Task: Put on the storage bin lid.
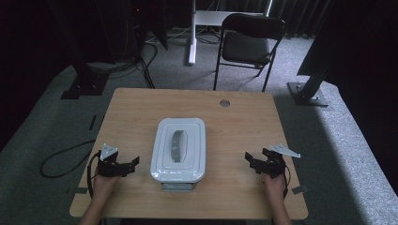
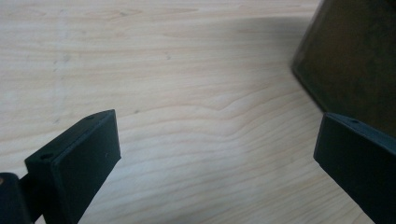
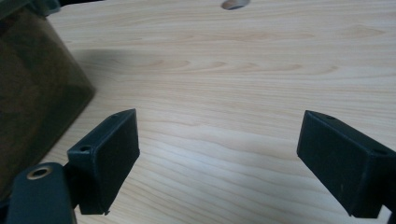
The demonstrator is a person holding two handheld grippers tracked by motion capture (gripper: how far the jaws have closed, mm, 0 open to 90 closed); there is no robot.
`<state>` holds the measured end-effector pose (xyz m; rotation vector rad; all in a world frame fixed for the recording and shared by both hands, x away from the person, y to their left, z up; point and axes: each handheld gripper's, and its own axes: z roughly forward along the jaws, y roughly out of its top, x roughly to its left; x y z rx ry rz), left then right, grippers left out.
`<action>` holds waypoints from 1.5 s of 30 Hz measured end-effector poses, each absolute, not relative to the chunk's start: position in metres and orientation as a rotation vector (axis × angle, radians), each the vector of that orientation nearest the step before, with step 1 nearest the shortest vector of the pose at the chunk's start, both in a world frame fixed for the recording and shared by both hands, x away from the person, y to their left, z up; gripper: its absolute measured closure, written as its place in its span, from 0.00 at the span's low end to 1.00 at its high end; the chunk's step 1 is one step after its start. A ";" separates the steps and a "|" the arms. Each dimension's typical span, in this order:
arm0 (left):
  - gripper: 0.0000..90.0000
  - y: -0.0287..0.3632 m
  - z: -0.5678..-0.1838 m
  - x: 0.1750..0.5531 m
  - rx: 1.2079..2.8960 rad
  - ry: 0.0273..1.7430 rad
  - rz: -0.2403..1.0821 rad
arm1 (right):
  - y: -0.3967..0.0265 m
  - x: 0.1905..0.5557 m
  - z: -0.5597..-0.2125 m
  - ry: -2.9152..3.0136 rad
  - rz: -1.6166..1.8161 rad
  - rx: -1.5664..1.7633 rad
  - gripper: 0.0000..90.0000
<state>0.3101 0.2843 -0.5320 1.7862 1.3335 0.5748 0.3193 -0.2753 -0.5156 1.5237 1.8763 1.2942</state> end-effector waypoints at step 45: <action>0.01 0.322 -0.556 0.301 1.891 1.604 0.670 | -0.328 0.304 -0.561 1.815 0.811 1.678 0.13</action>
